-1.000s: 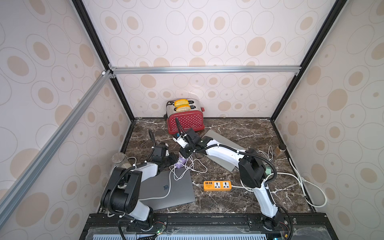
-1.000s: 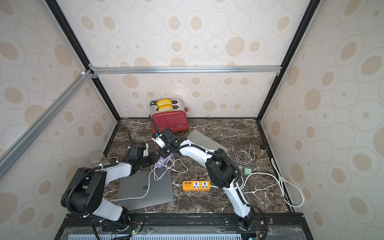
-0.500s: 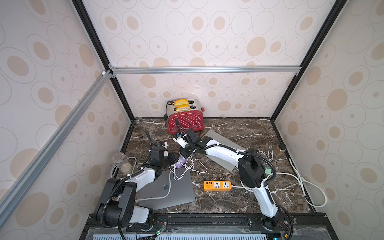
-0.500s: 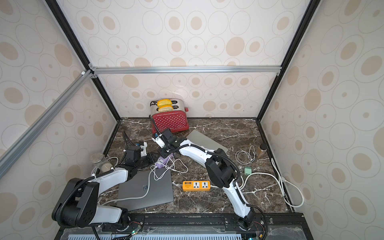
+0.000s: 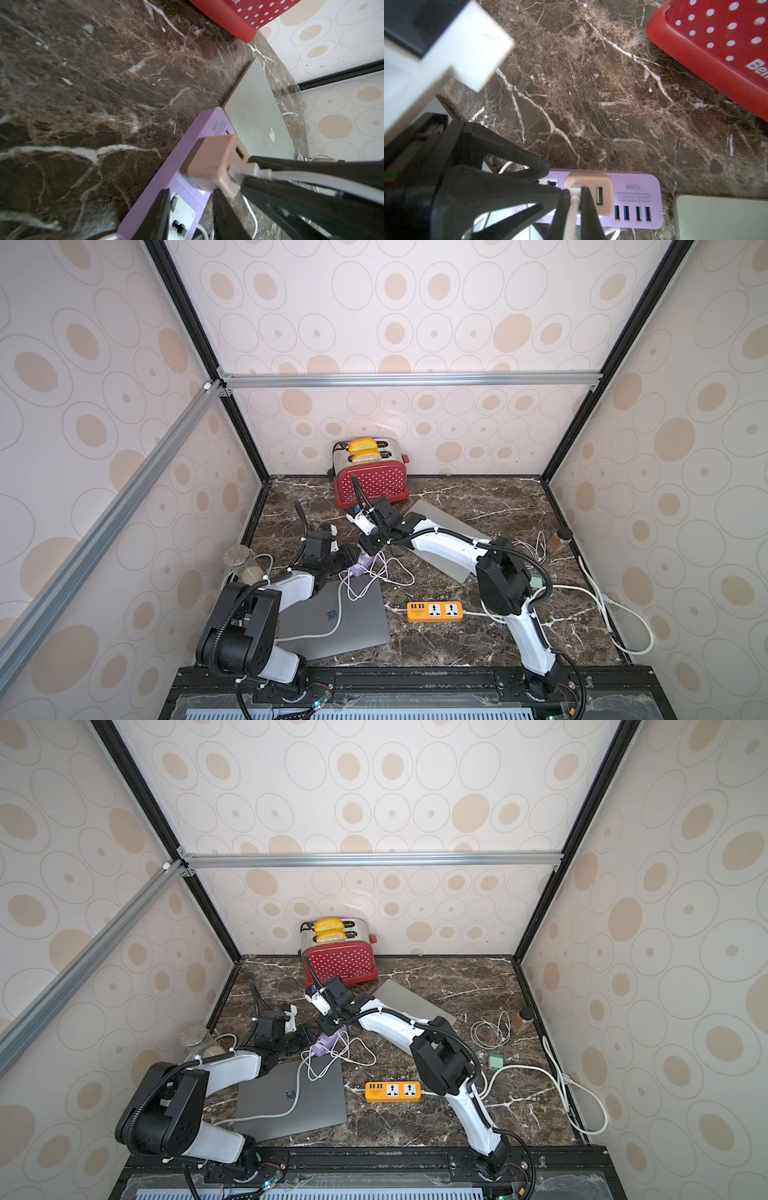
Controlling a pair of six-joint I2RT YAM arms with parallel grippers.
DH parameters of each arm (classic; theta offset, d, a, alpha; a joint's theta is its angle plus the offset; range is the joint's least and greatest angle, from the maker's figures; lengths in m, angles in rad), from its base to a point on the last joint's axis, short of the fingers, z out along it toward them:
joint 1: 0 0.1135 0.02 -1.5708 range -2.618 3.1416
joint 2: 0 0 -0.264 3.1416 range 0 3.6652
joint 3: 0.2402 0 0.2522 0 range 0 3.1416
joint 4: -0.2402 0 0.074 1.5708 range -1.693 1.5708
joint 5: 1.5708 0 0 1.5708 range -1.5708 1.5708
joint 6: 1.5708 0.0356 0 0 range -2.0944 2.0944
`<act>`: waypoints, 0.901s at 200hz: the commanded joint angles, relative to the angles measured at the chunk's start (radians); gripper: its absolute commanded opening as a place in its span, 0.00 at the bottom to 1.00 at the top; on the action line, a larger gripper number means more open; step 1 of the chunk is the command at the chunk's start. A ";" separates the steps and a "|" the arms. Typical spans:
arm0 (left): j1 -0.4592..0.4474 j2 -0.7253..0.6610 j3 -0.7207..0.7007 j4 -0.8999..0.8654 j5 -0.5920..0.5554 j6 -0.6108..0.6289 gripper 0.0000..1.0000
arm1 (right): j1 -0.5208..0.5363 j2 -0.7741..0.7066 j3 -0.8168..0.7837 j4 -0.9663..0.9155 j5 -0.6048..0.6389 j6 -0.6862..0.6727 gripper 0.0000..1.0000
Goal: Unplug the laptop charger
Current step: Remove the plug from the socket.
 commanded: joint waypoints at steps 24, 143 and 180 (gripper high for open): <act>-0.005 -0.014 0.014 0.070 0.016 -0.039 0.36 | 0.025 -0.006 -0.025 0.010 -0.073 0.017 0.00; -0.004 0.004 -0.080 0.306 -0.025 -0.164 0.42 | 0.014 -0.013 -0.070 0.052 -0.108 0.049 0.00; 0.035 0.012 -0.122 0.360 -0.030 -0.207 0.42 | 0.013 -0.012 -0.077 0.055 -0.112 0.050 0.00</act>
